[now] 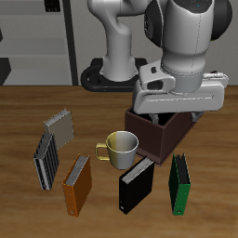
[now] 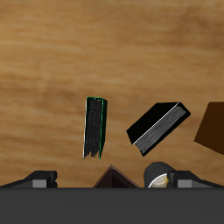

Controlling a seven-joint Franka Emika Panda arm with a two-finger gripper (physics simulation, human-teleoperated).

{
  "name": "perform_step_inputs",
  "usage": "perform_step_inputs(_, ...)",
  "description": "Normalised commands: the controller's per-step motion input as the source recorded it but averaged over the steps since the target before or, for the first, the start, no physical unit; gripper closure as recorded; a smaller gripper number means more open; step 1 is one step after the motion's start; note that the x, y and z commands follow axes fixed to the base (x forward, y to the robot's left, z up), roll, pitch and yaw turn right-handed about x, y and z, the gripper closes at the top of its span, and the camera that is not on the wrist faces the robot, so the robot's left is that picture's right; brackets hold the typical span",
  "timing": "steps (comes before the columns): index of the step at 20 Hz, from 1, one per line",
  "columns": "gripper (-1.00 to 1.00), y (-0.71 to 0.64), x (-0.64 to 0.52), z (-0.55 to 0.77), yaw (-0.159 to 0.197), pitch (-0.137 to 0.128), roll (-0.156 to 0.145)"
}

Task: Place the green book into the left desk caddy's left compartment and place the black book into the left desk caddy's right compartment and place the orange book into the left desk caddy's right compartment

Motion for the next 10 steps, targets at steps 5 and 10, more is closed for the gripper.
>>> perform_step_inputs(5, -1.0, 0.12, 0.22, -0.18, -0.003, 0.01, -0.001)
perform_step_inputs(10, -1.0, 0.14, 0.19, -0.3, -0.003, 0.003, 0.008)
